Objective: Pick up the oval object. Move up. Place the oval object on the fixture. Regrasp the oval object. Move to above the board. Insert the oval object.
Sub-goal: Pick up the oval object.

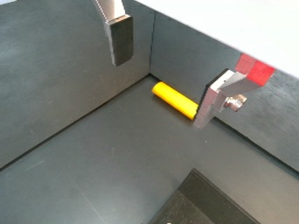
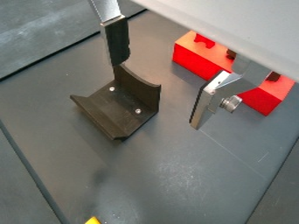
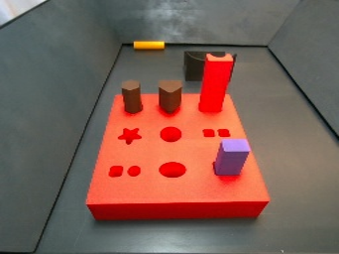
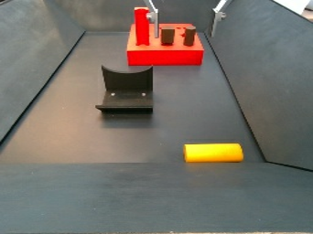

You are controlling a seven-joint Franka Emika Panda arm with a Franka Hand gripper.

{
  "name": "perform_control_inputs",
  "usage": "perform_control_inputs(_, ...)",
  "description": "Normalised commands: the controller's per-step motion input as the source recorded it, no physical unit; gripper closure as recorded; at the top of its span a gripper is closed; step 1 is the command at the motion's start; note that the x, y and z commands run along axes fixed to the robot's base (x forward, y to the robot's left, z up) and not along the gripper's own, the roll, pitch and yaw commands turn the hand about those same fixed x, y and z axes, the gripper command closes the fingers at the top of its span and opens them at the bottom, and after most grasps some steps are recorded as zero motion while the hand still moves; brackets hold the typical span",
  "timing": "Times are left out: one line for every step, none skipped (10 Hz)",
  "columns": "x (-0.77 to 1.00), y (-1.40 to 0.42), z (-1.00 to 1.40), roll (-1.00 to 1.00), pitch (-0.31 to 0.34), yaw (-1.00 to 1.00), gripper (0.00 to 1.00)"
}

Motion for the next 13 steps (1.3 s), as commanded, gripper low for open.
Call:
perform_control_inputs(0.19,0.00,0.00,0.00,0.041,-0.07,0.00)
perform_control_inputs(0.00,0.03,-0.16,0.00,0.050,-0.93,0.00)
perform_control_inputs(0.00,0.03,-0.13,0.00,0.024,-0.90,0.00)
perform_control_inputs(0.00,0.11,-0.05,-0.19,-0.010,-0.66,0.00)
perform_control_inputs(0.00,0.16,-0.07,-0.30,-0.064,-0.53,0.00)
perform_control_inputs(-0.03,0.27,-0.17,-0.45,-0.204,-0.30,0.00)
perform_control_inputs(-0.10,0.45,-0.15,-0.49,-0.229,-0.09,0.00)
perform_control_inputs(-0.17,0.55,-0.15,-0.50,-0.209,0.00,0.00)
perform_control_inputs(-0.23,0.59,-0.21,-0.50,-0.164,0.00,0.00)
perform_control_inputs(-0.02,0.21,-0.14,-0.47,-0.210,-0.35,0.00)
perform_control_inputs(0.06,0.00,-0.22,-0.35,-0.230,-0.70,0.00)
perform_control_inputs(0.00,-0.04,-0.30,-0.20,-0.191,-0.84,0.00)
perform_control_inputs(0.00,-0.03,-0.28,-0.23,-0.206,-0.82,0.00)
